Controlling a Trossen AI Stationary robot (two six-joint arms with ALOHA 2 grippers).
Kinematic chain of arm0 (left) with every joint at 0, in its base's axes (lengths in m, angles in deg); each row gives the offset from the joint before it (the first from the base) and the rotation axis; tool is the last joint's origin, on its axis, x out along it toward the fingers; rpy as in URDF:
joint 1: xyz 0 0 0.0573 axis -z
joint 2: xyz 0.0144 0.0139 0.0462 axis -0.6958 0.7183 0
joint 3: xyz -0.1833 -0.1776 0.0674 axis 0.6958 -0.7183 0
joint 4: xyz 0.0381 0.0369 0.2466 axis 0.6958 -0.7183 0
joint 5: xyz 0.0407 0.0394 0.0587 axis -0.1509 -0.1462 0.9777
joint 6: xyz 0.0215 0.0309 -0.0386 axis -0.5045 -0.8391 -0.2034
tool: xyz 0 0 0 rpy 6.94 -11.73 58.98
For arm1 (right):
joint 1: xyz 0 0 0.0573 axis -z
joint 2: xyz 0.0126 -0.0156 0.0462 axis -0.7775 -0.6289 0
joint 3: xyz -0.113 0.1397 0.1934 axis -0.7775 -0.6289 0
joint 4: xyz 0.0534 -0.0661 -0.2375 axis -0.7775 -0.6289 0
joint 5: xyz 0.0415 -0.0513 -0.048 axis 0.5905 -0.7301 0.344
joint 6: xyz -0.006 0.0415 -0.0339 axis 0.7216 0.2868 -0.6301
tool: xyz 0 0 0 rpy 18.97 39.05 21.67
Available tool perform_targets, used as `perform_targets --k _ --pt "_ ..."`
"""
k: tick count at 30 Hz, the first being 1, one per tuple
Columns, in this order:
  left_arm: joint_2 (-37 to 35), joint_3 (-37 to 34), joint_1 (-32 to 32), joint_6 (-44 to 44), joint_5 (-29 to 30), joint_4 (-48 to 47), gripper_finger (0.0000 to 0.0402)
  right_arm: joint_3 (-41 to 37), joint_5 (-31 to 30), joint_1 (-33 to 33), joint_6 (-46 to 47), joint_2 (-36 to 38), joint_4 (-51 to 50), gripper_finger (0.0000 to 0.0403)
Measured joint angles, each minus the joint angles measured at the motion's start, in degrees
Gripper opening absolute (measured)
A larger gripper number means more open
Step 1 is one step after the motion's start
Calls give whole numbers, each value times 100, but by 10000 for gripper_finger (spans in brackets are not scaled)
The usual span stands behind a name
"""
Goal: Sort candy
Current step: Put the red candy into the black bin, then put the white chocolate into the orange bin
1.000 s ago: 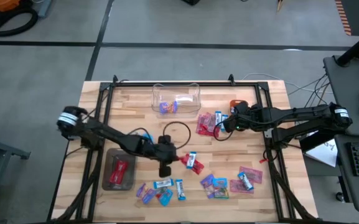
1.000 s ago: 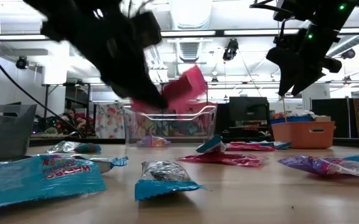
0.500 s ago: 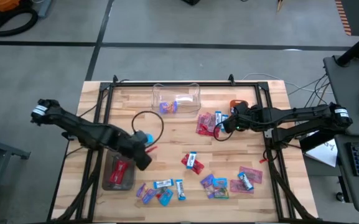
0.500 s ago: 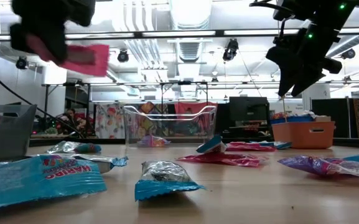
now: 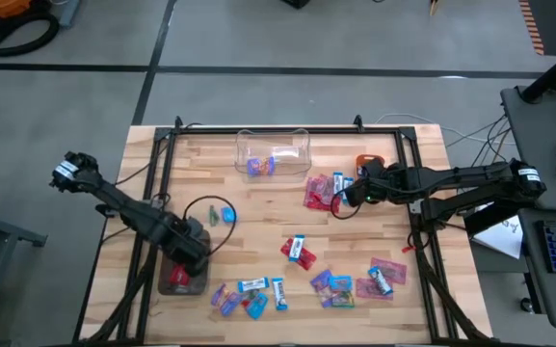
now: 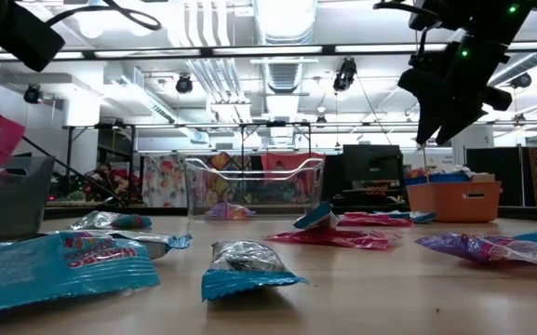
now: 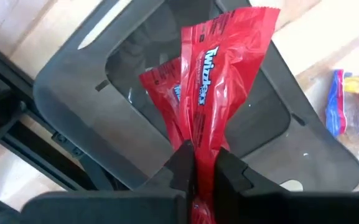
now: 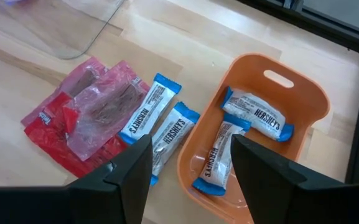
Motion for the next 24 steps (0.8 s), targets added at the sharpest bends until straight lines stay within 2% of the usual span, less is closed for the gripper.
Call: perform_targets --k 8,18,21,24 --pt "26 0 6 -4 -16 2 43 0 24 0 -48 0 -2 208" --pt "26 -2 6 -169 -423 23 121 0 500 0 -286 0 1 208" --pt "26 36 6 -401 -318 76 134 0 961 -52 -385 2 8 208" --pt "26 188 4 -911 123 336 136 0 1877 -217 -501 2 108 208"
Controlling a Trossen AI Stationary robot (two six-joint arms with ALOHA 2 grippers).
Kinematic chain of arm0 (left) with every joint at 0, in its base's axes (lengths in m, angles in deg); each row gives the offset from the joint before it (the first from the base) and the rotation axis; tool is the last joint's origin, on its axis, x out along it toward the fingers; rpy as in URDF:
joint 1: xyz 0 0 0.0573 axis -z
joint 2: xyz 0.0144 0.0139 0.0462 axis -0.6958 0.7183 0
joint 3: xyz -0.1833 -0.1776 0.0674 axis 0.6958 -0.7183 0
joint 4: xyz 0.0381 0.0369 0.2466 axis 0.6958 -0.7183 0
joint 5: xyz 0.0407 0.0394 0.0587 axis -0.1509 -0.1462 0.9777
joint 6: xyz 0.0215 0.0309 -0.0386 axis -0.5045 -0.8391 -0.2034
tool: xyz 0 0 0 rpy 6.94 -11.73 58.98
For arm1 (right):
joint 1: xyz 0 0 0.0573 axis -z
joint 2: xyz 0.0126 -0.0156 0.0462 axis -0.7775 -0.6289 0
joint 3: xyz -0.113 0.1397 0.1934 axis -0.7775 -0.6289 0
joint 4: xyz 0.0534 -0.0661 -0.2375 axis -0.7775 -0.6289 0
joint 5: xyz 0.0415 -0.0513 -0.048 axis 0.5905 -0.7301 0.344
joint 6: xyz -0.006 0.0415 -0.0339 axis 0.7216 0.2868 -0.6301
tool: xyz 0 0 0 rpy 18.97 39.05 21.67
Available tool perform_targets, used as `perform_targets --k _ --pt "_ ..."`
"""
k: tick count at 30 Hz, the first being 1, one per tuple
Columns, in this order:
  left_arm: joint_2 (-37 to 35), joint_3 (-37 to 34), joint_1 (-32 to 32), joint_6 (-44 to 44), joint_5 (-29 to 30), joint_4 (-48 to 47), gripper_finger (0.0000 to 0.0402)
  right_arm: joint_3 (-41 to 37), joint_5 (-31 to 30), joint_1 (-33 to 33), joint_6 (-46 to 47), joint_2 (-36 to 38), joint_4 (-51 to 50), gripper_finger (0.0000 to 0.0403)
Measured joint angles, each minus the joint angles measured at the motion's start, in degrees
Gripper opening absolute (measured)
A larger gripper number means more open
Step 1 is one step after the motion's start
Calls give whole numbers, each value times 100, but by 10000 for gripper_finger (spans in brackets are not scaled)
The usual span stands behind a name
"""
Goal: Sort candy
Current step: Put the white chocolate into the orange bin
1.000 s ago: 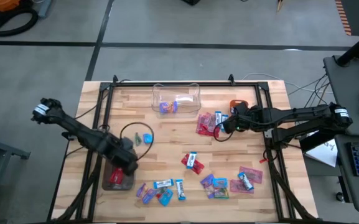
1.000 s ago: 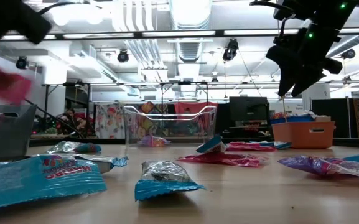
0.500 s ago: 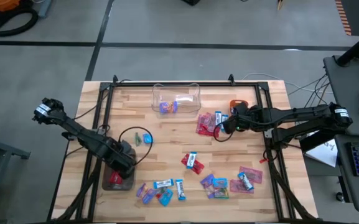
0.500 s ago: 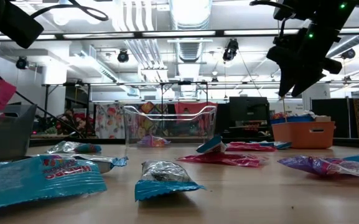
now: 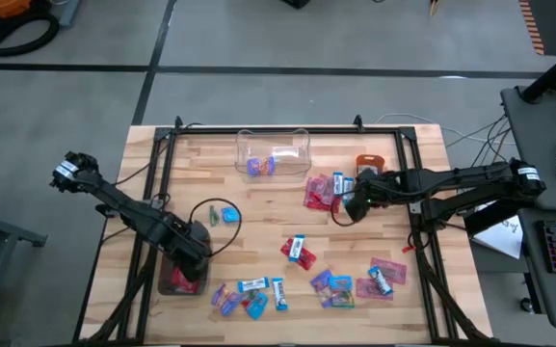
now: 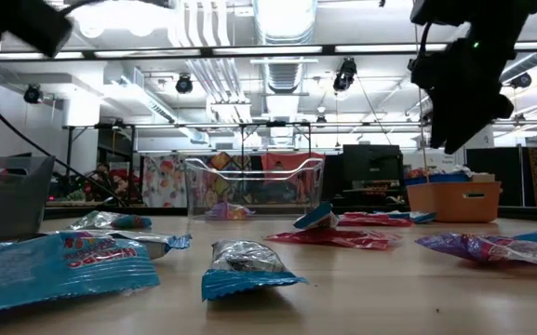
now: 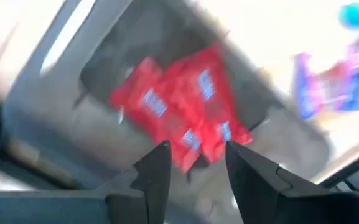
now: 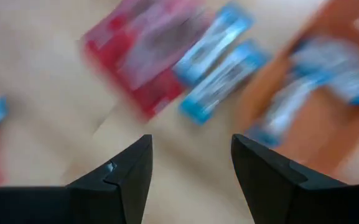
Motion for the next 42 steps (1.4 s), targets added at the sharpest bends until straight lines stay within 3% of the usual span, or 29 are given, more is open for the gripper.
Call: perform_targets --k 4,9,12,15,22,27,37,42 --pt "0 260 -68 -1088 862 436 132 0 1217 -360 210 -2 281 208" --pt "0 537 -319 -2792 1607 1308 123 0 2210 -1044 995 -140 771 208" --pt "0 557 -471 -4138 1592 2190 116 0 2581 -1542 1611 -326 984 208" --pt "0 520 -624 -5303 1134 2829 108 0 2960 -2068 2419 -601 961 208" --pt "0 511 -1155 -6342 1106 3052 102 0 3878 -3270 4554 -1318 885 207" --pt "0 511 -1635 -6695 1111 3228 102 0 3908 -3705 5254 -1764 874 207" --pt "0 511 -2350 -7235 1117 3703 102 66 3256 -3759 5043 -2372 866 206" --pt "0 511 -2532 -7350 1115 3902 102 70 2818 -3759 4981 -2441 852 177"
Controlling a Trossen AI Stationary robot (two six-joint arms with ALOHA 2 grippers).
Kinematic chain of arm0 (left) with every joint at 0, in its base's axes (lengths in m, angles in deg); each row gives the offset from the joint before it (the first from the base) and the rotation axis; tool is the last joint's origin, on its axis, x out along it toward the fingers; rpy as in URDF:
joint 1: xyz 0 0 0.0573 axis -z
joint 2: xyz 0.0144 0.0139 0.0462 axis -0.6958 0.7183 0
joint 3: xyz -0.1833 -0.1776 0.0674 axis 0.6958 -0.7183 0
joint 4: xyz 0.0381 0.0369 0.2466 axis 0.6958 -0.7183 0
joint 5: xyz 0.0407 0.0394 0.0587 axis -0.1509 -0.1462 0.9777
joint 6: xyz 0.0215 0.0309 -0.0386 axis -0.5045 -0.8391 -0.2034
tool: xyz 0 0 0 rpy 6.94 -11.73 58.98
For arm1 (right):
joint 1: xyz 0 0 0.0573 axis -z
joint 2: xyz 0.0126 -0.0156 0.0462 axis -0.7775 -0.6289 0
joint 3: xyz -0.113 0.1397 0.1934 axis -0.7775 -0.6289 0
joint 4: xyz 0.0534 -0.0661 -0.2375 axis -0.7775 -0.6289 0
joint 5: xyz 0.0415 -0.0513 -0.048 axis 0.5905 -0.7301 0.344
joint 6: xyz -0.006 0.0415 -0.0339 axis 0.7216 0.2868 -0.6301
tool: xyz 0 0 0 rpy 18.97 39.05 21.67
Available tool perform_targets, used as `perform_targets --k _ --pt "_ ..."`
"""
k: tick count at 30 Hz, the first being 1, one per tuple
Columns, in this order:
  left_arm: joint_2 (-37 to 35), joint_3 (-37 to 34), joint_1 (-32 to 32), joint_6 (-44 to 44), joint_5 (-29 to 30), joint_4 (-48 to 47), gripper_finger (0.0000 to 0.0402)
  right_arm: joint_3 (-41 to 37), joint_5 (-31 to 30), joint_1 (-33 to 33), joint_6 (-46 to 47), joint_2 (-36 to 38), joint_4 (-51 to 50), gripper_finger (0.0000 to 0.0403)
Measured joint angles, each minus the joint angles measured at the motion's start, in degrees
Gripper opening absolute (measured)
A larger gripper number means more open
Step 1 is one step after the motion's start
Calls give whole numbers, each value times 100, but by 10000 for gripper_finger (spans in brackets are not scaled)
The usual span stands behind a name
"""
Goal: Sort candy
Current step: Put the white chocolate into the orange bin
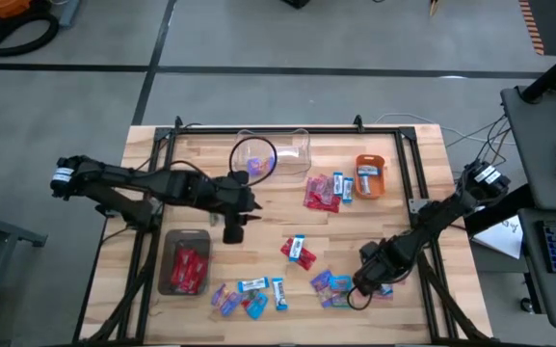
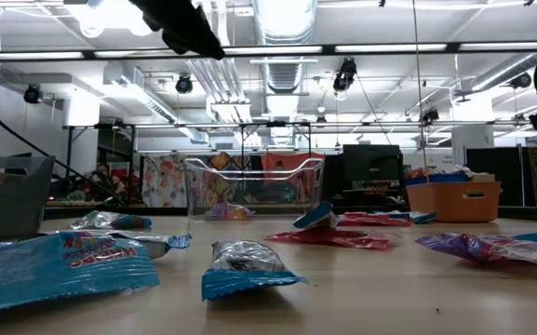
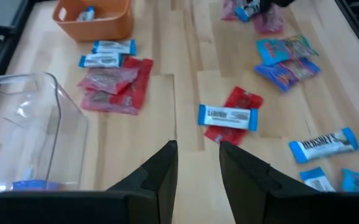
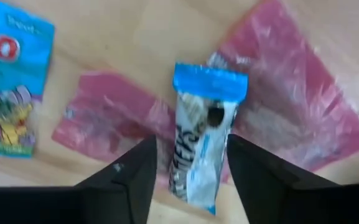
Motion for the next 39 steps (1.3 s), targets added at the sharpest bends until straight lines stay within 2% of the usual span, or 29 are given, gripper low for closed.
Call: perform_targets --k 9,12,20,26,31,35,39 --pt "0 0 -60 2 0 73 102 0 -161 2 -45 31 -9 53" --pt "0 0 -60 15 0 75 102 0 -164 2 -99 47 -8 23" --pt "0 -64 -56 147 -2 171 102 153 -272 2 -630 233 -27 9" --pt "0 -108 -50 548 -2 190 102 238 -1243 2 -902 800 -98 9" --pt "11 -236 46 880 -5 267 95 238 -2548 8 -1435 1315 -109 9" --pt "68 -524 286 1228 -12 673 86 236 -3497 226 -2037 1592 -106 9" --pt "148 -801 513 1340 -28 1022 79 236 -3903 600 -2883 1771 -90 9"
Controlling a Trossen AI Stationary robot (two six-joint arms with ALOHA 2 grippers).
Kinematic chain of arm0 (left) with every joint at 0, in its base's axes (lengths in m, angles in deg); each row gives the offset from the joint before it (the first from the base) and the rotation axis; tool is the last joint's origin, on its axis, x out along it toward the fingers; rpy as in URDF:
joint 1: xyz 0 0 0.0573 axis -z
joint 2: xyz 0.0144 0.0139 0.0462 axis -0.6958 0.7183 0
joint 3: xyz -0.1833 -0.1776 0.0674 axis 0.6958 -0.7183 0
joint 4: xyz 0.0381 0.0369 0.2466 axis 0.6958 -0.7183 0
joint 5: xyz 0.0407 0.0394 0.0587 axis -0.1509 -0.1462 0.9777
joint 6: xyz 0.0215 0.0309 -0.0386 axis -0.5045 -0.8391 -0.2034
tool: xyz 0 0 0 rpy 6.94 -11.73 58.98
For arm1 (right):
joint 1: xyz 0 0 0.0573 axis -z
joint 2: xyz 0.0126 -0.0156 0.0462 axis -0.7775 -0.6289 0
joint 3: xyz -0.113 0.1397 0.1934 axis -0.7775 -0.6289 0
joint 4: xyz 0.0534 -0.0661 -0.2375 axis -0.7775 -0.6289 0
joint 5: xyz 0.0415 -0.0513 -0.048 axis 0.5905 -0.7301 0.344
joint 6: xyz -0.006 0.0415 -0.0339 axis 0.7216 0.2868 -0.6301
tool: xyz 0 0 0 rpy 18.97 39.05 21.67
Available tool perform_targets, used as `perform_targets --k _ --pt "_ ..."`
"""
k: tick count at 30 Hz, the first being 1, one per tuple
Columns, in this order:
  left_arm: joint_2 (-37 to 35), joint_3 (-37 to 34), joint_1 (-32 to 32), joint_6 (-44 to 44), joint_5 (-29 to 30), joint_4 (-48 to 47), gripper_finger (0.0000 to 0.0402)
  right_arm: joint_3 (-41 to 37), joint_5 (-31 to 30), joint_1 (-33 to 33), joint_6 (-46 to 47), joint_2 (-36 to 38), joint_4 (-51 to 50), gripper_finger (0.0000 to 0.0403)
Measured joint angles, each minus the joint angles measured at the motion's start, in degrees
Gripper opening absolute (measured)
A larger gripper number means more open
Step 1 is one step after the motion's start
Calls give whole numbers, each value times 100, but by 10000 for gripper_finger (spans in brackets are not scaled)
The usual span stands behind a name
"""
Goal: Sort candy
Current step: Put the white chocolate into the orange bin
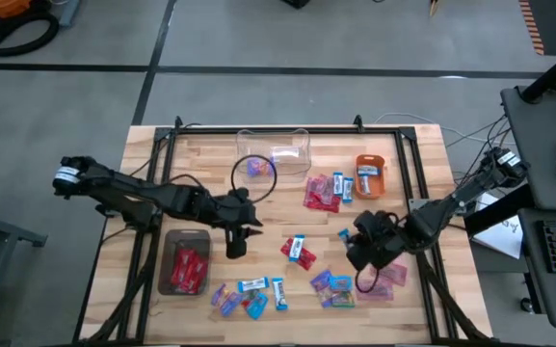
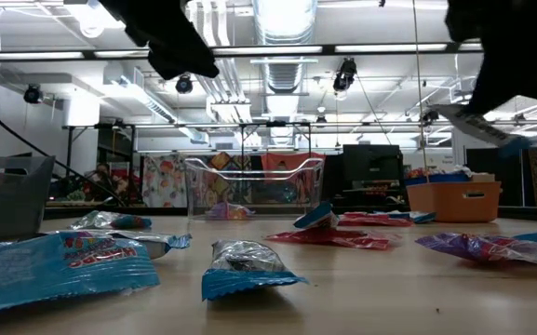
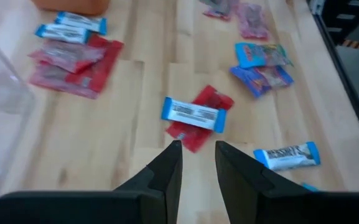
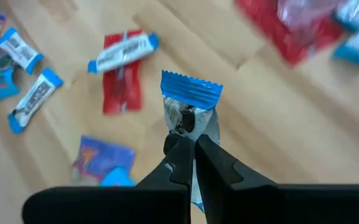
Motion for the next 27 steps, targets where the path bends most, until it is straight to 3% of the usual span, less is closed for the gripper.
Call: perform_targets --k 4,11,19,27 --pt "59 -71 71 239 -1 159 79 -2 99 443 -746 103 9 9" --pt "62 -199 100 547 2 232 79 -3 1528 1013 -1388 185 -251 9" --pt "368 -244 100 480 19 1204 79 -9 1617 1276 -2017 196 -397 9" --pt "669 -244 158 882 -22 1237 78 -9 1659 1705 -2983 199 -10 9"
